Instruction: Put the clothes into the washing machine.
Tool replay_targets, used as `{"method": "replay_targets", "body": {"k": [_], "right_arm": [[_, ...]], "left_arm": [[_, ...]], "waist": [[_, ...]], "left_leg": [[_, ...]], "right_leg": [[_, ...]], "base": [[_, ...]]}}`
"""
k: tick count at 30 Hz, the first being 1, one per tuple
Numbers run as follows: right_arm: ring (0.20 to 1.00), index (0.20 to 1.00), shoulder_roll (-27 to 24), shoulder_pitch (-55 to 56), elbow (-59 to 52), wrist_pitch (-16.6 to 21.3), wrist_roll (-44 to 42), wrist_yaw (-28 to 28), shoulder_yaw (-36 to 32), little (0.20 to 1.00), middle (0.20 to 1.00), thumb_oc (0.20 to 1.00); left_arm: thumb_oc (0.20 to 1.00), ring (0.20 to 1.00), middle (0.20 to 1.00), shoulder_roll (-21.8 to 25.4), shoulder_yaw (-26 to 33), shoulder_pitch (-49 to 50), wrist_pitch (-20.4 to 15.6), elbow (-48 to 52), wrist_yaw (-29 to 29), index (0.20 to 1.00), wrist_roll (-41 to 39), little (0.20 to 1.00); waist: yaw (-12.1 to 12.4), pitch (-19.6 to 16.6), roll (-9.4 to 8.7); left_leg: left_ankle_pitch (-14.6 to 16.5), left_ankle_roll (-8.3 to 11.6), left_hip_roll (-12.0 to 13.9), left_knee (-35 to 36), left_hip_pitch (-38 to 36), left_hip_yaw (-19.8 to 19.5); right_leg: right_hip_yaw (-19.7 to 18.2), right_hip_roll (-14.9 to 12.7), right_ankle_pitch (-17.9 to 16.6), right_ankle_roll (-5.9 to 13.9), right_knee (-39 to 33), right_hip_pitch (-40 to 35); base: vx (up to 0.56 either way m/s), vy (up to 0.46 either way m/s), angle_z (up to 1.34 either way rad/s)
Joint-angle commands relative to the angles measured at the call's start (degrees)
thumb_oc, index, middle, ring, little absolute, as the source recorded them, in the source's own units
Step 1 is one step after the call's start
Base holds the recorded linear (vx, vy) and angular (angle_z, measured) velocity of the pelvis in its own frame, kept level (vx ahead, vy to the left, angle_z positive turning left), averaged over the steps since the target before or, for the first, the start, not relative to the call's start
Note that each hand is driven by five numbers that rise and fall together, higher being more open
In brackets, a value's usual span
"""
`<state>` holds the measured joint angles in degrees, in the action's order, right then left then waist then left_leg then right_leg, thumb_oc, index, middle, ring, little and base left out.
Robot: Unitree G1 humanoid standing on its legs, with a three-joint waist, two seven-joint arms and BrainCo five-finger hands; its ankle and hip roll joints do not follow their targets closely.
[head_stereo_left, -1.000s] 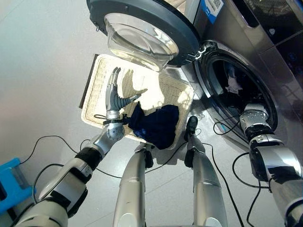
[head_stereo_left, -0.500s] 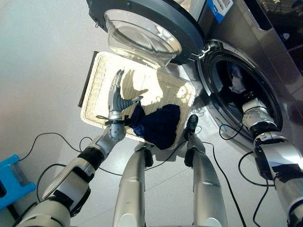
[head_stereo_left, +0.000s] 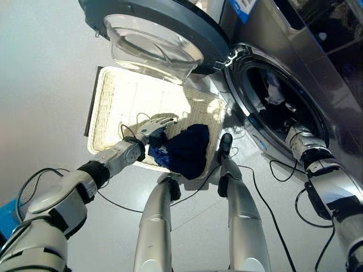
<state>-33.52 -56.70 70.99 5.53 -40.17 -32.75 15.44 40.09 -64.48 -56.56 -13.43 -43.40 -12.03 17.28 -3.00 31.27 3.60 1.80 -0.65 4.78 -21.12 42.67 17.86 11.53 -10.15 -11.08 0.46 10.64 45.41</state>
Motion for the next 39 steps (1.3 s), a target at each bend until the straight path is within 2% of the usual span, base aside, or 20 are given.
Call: {"method": "replay_targets", "body": {"k": [1,5,8,13,15,19,21,24,27,31,39], "right_arm": [[1.000,1.000,-3.1,-1.5,0.5,7.1,-2.4,2.2,-0.5,1.000,1.000,1.000],[1.000,1.000,-2.9,-0.6,0.7,9.4,-4.3,3.9,-1.6,1.000,1.000,1.000],[1.000,1.000,-3.0,-0.7,0.8,9.7,-5.1,4.3,-2.0,1.000,1.000,1.000],[1.000,1.000,-2.7,-1.1,1.3,11.2,-7.1,6.9,-2.7,1.000,1.000,1.000],[1.000,1.000,-2.4,-1.1,1.3,11.2,-7.2,7.1,-2.8,1.000,1.000,1.000],[1.000,1.000,-1.3,-0.5,1.1,11.1,-9.8,9.2,-3.6,1.000,1.000,1.000],[1.000,1.000,-1.0,-0.4,1.2,11.3,-10.1,9.5,-3.5,1.000,1.000,1.000],[1.000,1.000,-0.2,-0.2,1.0,12.1,-11.9,11.6,-3.3,1.000,1.000,1.000],[1.000,1.000,0.1,-0.8,1.0,12.9,-12.0,12.5,-2.7,1.000,1.000,1.000],[1.000,1.000,0.3,-1.4,0.5,14.2,-12.7,12.4,-1.6,1.000,1.000,1.000],[1.000,1.000,0.6,-2.1,0.0,16.2,-15.1,12.9,-1.2,1.000,1.000,1.000]], "left_arm": [[1.000,1.000,1.000,-1.5,1.0,1.1,2.9,2.4,7.9,1.000,1.5,1.000],[1.000,1.000,1.000,-1.0,-3.9,-1.2,1.8,5.1,13.8,1.000,3.0,1.000],[1.000,1.000,1.000,-0.4,-6.4,-2.9,0.9,7.3,15.6,1.000,4.6,1.000],[1.000,1.000,1.000,-0.1,-9.9,-7.6,-0.6,9.7,11.9,1.000,12.8,1.000],[1.000,1.000,1.000,-0.3,-10.2,-8.3,-0.8,9.9,10.8,1.000,13.4,1.000],[1.000,1.000,1.000,-1.5,-11.8,-11.7,-5.3,10.6,4.6,1.000,20.5,1.000],[1.000,1.000,1.000,-1.8,-12.2,-12.4,-6.3,10.3,3.2,1.000,22.0,1.000],[1.000,1.000,1.000,-2.6,-14.4,-14.6,-12.2,9.3,-0.9,1.000,32.8,1.000],[1.000,1.000,1.000,-2.6,-15.7,-15.5,-15.1,8.5,-3.5,1.000,38.6,1.000],[1.000,1.000,1.000,-2.8,-15.7,-15.5,-17.9,6.1,-1.9,1.000,40.4,1.000],[1.000,1.000,1.000,-2.5,-15.7,-13.5,-17.2,1.6,-0.3,1.000,42.3,1.000]], "waist": [[0.1,-1.5,4.10],[-0.4,-1.5,4.04],[-0.6,-1.5,3.74],[-1.2,-1.5,3.18],[-1.3,-1.5,3.06],[-1.8,-1.5,2.57],[-1.9,-1.5,2.47],[-2.3,-1.5,2.06],[-2.6,-1.5,1.91],[-3.4,-1.5,2.18],[-3.5,-1.5,1.89]], "left_leg": [[-1.1,5.85,-0.8,3.9,-1.3,0.6],[-1.3,5.89,-0.8,4.5,-1.2,0.8],[-1.4,6.01,-0.8,4.5,-1.0,0.7],[-2.0,6.31,-0.6,5.3,-0.6,0.8],[-2.2,6.35,-0.6,5.7,-0.6,0.8],[-2.9,6.59,-0.4,6.7,0.1,0.9],[-3.1,6.65,-0.3,6.9,0.2,0.9],[-3.5,6.92,-0.1,7.5,0.6,1.0],[-3.9,7.16,-0.1,7.9,0.8,1.1],[-4.2,7.37,-0.1,8.2,1.6,1.2],[-4.8,7.59,-0.2,8.9,3.4,0.8]], "right_leg": [[2.0,-1.1,7.2,8.35,7.8,0.4],[2.1,-1.0,6.8,8.53,7.0,0.3],[2.0,-0.9,6.6,8.65,6.8,0.3],[1.8,-0.5,6.0,8.85,6.2,0.7],[1.7,-0.4,5.9,8.86,6.0,0.7],[1.4,0.0,5.4,8.89,5.6,1.6],[1.3,0.1,5.3,8.93,5.6,1.8],[1.2,0.3,4.9,9.00,5.0,2.1],[1.1,0.6,4.7,9.05,4.7,2.4],[1.0,0.8,4.5,9.08,4.3,3.1],[0.9,0.9,3.8,9.31,3.7,4.7]], "base": [[-0.01,0.005,-0.06],[-0.01,-0.009,-0.06],[-0.01,-0.024,0.00],[0.00,-0.024,0.02],[0.00,0.000,0.00],[-0.01,-0.019,0.00],[-0.01,-0.016,0.00],[-0.01,-0.029,0.01],[0.00,0.000,0.00],[0.00,0.000,0.00],[0.00,0.000,0.00]]}}
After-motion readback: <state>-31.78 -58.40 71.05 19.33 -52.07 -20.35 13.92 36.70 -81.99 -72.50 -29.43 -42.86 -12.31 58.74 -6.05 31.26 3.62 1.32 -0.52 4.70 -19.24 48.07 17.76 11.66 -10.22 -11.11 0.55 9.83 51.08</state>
